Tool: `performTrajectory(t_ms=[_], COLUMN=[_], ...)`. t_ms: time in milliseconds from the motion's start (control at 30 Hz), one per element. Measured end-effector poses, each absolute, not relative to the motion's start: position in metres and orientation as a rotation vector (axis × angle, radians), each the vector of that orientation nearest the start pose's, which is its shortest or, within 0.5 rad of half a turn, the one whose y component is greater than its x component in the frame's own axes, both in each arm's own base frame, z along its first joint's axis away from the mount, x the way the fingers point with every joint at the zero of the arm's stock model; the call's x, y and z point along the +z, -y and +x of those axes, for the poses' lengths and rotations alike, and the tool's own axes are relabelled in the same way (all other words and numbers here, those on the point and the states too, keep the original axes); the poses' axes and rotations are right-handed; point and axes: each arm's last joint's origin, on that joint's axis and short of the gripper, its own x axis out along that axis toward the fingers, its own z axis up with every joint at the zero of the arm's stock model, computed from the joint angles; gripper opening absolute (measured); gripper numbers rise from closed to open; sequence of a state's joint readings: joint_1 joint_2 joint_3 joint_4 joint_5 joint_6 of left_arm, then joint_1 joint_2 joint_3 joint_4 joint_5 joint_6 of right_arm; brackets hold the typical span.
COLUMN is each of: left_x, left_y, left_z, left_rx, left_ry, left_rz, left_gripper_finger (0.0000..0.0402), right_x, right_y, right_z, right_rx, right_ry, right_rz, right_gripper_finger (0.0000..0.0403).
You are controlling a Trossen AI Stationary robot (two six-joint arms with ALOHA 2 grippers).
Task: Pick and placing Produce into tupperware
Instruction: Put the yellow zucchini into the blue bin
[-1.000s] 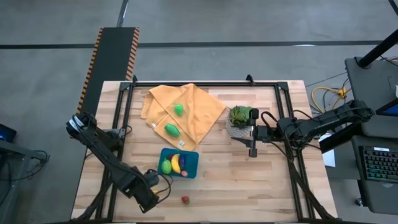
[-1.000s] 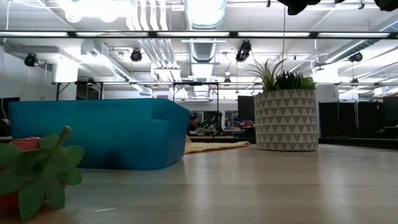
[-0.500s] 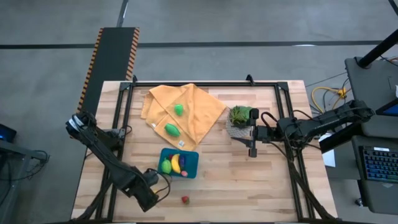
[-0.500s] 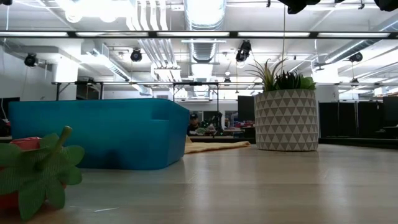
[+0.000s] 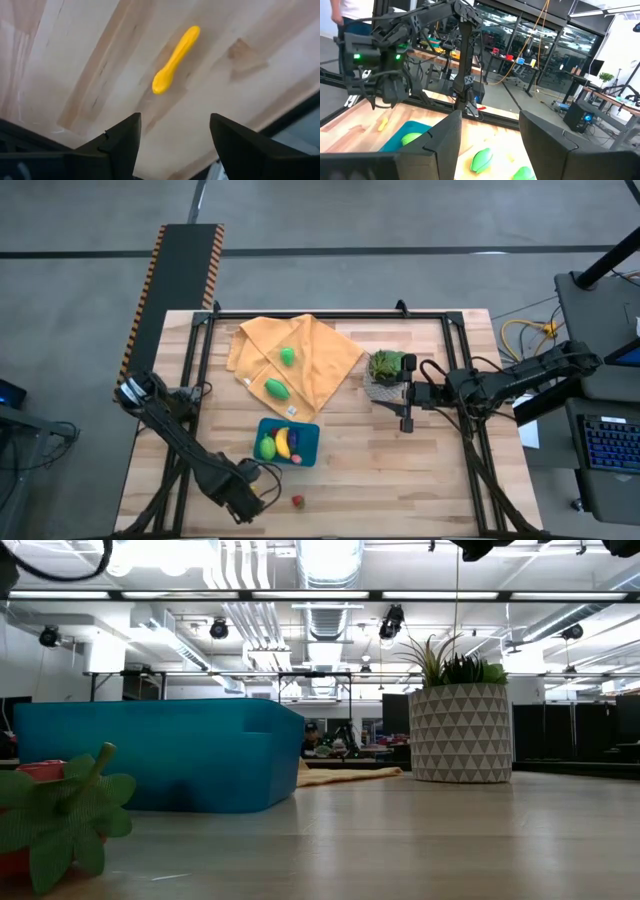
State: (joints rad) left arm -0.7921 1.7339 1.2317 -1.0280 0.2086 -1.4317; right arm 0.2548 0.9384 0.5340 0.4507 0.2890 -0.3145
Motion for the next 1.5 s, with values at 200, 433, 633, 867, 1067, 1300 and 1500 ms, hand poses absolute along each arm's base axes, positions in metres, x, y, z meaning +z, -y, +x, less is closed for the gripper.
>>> performTrajectory(t_ms=[200,433,633,867,1067,1300,1500], left_x=[0.185,0.167,0.163,0.163,0.161,0.157,0.156], left_y=[0.229,0.233,0.233,0.232,0.231,0.229,0.228], left_z=[0.219,0.225,0.226,0.228,0.227,0.225,0.224], left_rx=[0.4,0.355,0.379,0.367,0.364,0.373,0.376], left_ry=[-1.706,-1.724,-1.703,-1.649,-1.652,-1.657,-1.658], left_rz=[-0.542,-0.467,-0.439,-0.377,-0.366,-0.362,-0.364], left_gripper_finger=[0.0221,0.0221,0.0221,0.0221,0.0221,0.0221,0.0221], right_x=[0.28,0.28,0.28,0.28,0.28,0.28,0.28], right_y=[-0.045,-0.044,-0.045,-0.045,-0.044,-0.044,-0.044], right_z=[0.204,0.204,0.204,0.204,0.204,0.204,0.204], right_rx=[-0.041,-0.041,-0.041,-0.041,-0.041,-0.041,-0.041], right_ry=[0.039,0.039,0.039,0.039,0.039,0.039,0.039], right_rz=[-0.302,-0.302,-0.302,-0.302,-0.302,-0.302,-0.302], right_gripper_finger=[0.0192,0.0192,0.0192,0.0192,0.0192,0.0192,0.0192])
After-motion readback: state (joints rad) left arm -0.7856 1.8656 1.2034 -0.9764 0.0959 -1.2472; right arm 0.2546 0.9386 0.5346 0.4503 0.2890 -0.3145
